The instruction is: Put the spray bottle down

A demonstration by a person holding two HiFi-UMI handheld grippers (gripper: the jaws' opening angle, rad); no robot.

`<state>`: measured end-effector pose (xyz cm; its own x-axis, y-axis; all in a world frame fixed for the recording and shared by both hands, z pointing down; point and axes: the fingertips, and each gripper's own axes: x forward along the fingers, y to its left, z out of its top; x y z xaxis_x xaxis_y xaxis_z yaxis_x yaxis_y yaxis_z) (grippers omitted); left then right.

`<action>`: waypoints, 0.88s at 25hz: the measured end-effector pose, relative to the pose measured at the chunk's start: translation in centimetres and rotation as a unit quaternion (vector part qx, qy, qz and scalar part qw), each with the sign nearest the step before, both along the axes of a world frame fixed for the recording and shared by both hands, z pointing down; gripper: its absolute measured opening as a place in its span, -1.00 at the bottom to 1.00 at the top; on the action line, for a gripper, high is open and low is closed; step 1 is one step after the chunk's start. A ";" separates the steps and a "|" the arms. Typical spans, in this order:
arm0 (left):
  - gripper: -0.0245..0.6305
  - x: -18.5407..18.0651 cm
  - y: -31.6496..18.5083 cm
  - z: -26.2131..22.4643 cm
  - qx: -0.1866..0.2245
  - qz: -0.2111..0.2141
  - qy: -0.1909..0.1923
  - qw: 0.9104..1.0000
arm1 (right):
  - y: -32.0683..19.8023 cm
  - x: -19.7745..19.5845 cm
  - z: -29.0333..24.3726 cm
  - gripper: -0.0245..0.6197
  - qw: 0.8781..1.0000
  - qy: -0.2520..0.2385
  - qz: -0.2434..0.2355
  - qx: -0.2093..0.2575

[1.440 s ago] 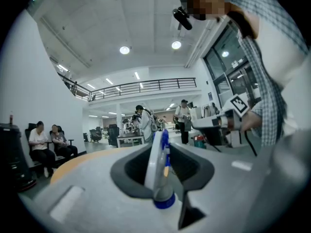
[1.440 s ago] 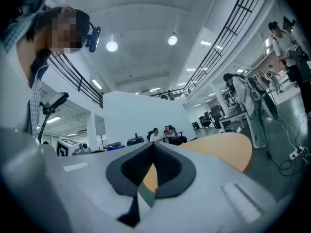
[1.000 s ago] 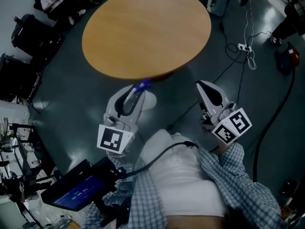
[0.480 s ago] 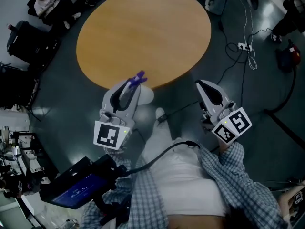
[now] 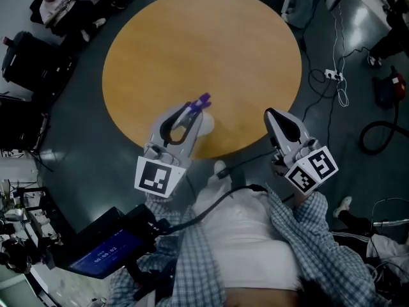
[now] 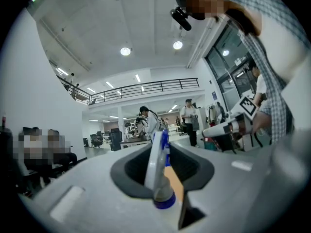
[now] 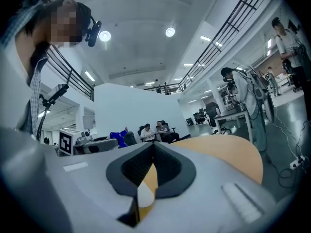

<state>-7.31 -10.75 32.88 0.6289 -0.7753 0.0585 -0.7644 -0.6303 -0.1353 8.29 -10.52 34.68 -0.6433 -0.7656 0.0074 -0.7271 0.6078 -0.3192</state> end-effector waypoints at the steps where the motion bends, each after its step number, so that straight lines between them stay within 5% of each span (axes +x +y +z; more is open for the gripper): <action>1: -0.62 -0.2 -1.0 0.2 -0.005 0.001 0.002 1.000 | -0.6 -0.2 0.2 -0.91 1.000 0.001 0.002 -0.004; 12: -0.62 0.4 -12.4 2.4 -0.039 -0.012 -0.007 0.999 | -11.2 0.2 1.6 -0.91 0.998 0.024 -0.032 -0.049; 22: -0.61 -0.3 -13.3 2.8 -0.042 -0.018 0.006 0.999 | -12.1 -1.8 2.4 -0.91 0.997 0.019 -0.056 -0.050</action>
